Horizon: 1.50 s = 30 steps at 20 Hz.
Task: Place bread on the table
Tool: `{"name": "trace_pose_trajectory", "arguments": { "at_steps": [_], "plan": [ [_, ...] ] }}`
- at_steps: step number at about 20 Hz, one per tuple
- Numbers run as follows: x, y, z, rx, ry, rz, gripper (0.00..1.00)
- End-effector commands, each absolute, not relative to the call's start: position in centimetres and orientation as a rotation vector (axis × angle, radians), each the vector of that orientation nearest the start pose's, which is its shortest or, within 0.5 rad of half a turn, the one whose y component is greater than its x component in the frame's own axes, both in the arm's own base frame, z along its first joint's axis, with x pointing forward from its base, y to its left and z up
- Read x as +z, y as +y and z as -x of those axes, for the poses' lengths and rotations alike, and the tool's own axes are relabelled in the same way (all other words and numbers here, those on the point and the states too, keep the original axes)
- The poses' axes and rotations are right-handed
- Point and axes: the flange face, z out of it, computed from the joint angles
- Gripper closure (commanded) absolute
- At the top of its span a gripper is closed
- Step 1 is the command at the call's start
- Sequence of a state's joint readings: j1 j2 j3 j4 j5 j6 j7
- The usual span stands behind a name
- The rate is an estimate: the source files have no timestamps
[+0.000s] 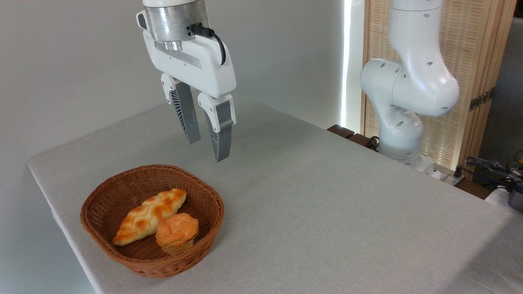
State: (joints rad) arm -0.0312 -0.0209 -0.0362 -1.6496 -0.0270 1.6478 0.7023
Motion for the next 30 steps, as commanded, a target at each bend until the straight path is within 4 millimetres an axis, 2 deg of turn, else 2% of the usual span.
{"name": "trace_pose_trajectory", "arguments": {
  "at_steps": [1,20,22,25,28,30],
  "plan": [
    [60.8,-3.7,-55.2,-0.012,1.202,2.917,0.0],
    [60.9,-3.7,-55.5,-0.043,1.197,2.92,0.0],
    [60.3,-3.9,-56.0,-0.055,1.191,2.939,0.0],
    [60.5,-4.8,-56.9,-0.156,1.199,2.927,0.0],
    [60.5,-5.2,-58.4,-0.291,1.196,2.881,0.0],
    [59.7,-5.4,-59.5,-0.331,1.198,2.863,0.0]
  ]
}}
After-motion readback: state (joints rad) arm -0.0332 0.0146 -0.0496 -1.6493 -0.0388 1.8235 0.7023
